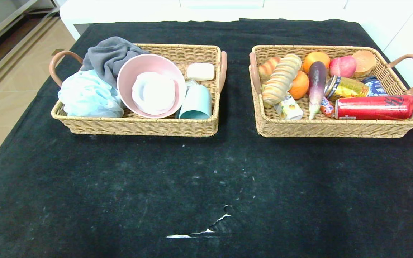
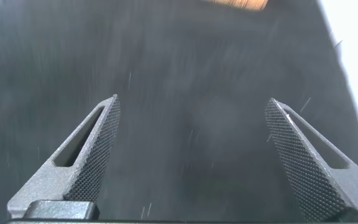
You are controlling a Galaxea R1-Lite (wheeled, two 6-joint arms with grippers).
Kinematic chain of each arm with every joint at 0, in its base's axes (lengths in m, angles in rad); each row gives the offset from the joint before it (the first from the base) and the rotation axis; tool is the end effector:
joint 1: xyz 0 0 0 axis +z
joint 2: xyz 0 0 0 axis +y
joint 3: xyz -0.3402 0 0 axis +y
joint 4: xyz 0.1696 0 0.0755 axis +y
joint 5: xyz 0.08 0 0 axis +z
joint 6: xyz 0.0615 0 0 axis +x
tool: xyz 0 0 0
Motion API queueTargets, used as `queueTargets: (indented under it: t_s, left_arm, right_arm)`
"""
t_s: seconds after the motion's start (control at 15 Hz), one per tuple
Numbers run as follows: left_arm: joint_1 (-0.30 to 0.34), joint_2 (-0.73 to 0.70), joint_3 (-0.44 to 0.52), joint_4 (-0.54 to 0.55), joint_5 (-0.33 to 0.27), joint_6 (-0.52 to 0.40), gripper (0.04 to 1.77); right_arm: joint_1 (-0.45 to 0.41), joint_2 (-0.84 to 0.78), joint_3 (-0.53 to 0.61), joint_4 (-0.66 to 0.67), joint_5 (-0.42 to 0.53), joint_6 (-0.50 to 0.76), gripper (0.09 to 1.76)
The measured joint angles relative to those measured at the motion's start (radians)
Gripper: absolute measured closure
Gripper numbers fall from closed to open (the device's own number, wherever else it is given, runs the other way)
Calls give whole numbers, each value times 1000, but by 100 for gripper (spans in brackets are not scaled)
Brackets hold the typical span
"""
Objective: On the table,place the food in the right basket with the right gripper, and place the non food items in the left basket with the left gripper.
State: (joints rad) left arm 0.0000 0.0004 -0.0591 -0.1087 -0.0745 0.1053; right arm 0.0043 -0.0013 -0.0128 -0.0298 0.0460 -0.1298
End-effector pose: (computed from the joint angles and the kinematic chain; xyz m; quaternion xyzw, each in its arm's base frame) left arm -0.0360 -0.0046 0.1090 0.0555 -0.0854 -0.0327 0.9943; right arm -0.0304 0.0027 0.0836 -0.0653 -0.0235 0.0237 0.9973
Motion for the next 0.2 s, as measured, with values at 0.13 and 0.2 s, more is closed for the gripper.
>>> queueTargets:
  t_s: [0.13,0.2]
  left_arm:
    - [0,0,44,48,5,16,9]
    - [0,0,51,66,6,27,9]
  right_arm:
    - [1,0,9,22,-8,22,15]
    - [1,0,11,26,-15,41,15]
